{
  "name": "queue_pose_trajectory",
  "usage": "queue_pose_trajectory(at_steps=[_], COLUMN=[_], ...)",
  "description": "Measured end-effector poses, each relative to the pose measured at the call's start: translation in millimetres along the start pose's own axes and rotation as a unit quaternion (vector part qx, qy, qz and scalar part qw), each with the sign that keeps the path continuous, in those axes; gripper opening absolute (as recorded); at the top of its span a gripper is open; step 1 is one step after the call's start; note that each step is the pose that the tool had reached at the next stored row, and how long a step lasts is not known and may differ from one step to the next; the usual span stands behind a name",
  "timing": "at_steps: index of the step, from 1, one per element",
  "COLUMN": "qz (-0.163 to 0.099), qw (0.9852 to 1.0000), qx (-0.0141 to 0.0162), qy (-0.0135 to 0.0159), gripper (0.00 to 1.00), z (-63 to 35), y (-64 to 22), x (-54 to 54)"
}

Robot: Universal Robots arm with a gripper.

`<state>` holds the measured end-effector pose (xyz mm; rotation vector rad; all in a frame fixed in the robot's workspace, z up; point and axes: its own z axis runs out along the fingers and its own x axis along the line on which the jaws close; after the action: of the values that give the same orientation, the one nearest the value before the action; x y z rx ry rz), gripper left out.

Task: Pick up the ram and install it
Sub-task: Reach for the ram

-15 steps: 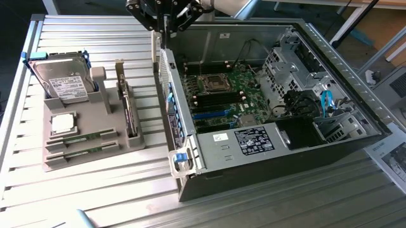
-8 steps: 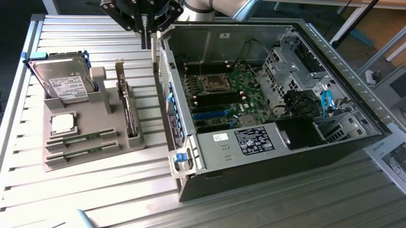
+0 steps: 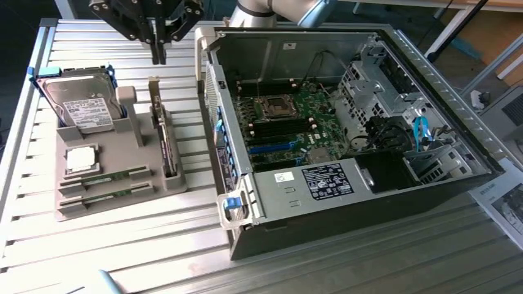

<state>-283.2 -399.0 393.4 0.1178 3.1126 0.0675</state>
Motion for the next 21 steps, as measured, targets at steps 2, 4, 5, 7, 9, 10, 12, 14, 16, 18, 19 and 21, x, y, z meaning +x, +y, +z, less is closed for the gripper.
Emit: queue_pose_trajectory(at_steps=[2, 4, 5, 7, 9, 10, 12, 14, 16, 18, 19, 21], qz=[0.0, 0.0, 0.0, 0.0, 0.0, 0.0, 0.0, 0.0, 0.0, 0.0, 0.0, 0.0], qw=[1.0, 1.0, 1.0, 1.0, 1.0, 1.0, 1.0, 1.0, 1.0, 1.0, 1.0, 1.0], qx=[-0.0001, 0.0, 0.0, 0.0, 0.0, 0.0, -0.0001, 0.0, -0.0001, -0.0001, 0.0, 0.0], qy=[-0.0001, 0.0, 0.0, 0.0, 0.0, 0.0, -0.0001, 0.0, -0.0001, 0.0, 0.0, 0.0], gripper=[0.15, 0.15, 0.15, 0.15, 0.15, 0.15, 0.15, 0.15, 0.15, 0.15, 0.15, 0.15], z=[-0.2, -0.6, -0.8, -1.3, -1.7, -1.8, -2.1, -2.4, -2.4, -2.4, -2.5, -2.5], y=[-0.9, -1.8, -2.3, -3.6, -4.8, -5.1, -5.9, -6.5, -6.8, -6.8, -6.8, -6.9], x=[12.3, 23.5, 30.5, 47.8, 63.6, 67.4, 77.9, 86.2, 90.3, 90.3, 90.4, 90.5])
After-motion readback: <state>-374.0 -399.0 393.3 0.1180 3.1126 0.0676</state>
